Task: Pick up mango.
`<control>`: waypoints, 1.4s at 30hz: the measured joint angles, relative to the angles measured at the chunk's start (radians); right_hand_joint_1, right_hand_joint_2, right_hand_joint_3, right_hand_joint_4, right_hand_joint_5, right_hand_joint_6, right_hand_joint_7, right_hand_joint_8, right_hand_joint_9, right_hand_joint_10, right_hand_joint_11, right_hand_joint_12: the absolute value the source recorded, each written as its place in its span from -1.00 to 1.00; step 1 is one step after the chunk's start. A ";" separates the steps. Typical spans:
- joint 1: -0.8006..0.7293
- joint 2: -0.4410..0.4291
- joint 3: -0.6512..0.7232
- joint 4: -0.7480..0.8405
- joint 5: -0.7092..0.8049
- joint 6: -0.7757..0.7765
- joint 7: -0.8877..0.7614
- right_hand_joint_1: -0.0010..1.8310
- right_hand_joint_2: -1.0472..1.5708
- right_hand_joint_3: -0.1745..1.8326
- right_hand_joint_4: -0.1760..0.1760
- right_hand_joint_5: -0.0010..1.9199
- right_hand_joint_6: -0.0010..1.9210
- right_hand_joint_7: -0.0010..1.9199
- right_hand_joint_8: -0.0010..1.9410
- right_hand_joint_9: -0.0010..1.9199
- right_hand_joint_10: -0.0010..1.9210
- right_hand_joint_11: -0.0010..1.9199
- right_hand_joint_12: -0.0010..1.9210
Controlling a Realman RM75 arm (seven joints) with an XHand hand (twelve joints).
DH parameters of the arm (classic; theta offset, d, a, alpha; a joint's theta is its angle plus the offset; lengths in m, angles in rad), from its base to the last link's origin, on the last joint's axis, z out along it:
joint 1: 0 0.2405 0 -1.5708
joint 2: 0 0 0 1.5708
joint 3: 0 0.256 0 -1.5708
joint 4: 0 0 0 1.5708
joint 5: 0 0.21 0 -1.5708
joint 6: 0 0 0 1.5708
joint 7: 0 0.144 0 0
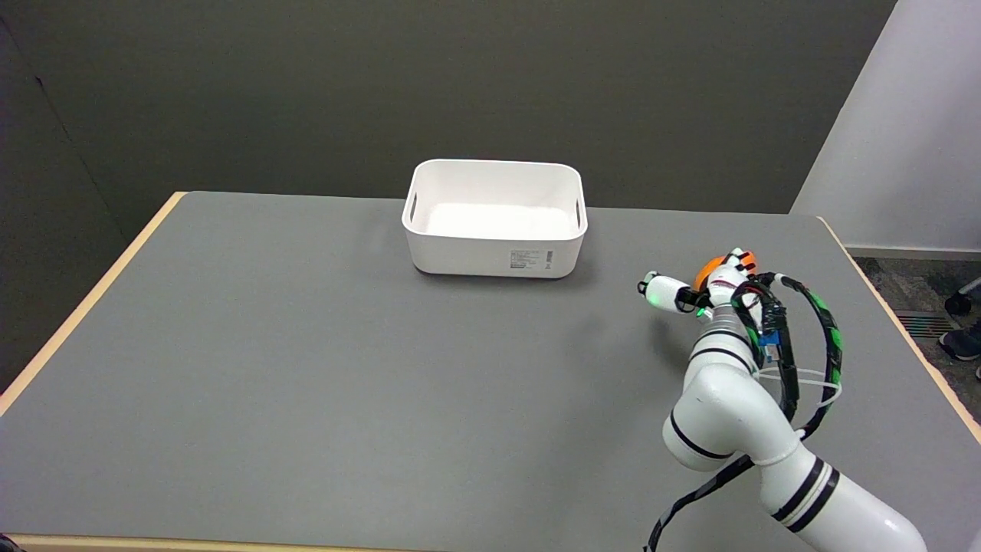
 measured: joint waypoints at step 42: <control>0.069 0.132 0.029 0.130 -0.060 -0.323 -0.112 -0.40 0.24 0.11 -0.50 -0.99 -0.92 -1.00 -0.94 -0.99 -0.84 -1.00 -0.73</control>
